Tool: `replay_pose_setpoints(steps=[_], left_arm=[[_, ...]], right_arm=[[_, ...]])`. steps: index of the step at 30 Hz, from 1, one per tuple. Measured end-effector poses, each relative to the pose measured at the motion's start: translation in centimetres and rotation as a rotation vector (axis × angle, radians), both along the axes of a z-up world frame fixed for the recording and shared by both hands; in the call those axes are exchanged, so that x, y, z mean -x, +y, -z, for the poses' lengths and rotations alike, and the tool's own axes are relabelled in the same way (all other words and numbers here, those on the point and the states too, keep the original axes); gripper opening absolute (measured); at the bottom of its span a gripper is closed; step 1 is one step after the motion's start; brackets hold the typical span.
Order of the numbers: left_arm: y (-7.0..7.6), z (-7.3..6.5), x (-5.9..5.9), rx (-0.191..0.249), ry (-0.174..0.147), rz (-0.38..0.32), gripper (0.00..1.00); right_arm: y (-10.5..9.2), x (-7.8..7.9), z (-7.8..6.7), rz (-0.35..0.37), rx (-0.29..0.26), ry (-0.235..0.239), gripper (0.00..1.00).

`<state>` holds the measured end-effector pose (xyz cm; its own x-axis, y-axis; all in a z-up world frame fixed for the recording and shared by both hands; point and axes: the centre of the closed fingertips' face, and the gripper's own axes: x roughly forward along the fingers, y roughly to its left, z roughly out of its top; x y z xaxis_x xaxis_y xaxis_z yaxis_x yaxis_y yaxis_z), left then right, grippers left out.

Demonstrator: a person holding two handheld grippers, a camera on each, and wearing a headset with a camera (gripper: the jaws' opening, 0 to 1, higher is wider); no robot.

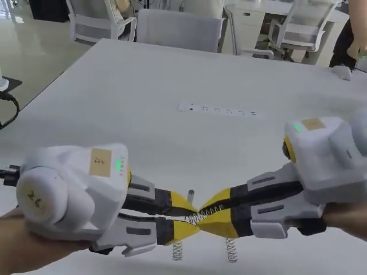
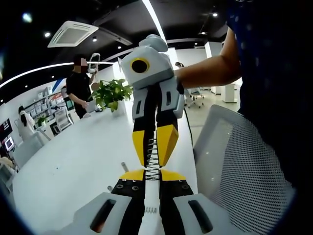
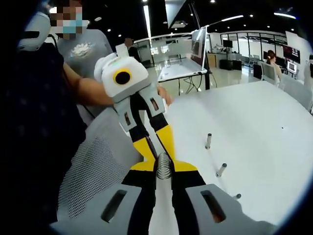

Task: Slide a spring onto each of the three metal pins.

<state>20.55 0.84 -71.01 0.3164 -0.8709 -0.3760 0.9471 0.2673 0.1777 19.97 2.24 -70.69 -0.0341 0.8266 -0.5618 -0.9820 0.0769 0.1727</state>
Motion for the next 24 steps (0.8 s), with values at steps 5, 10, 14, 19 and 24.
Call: replay_pose_setpoints(steps=[5,10,14,19,24], left_arm=[[0.0,0.3,-0.4,0.003,0.0,-0.025,0.02],[0.2,0.3,-0.7,0.018,0.008,-0.047,0.02],[0.4,0.3,-1.0,0.027,0.008,-0.061,0.02],[0.4,0.4,-1.2,0.03,0.01,-0.074,0.02],[0.4,0.4,-1.2,0.043,0.015,-0.085,0.02]], right_arm=[[0.2,-0.2,0.2,-0.053,0.104,-0.031,0.09],[0.4,-0.4,0.3,-0.129,0.212,-0.086,0.08],[0.6,-0.6,0.3,-0.174,0.278,-0.105,0.08],[0.8,-0.7,0.5,-0.229,0.376,-0.127,0.08],[1.0,-0.7,0.4,-0.28,0.443,-0.149,0.08]])
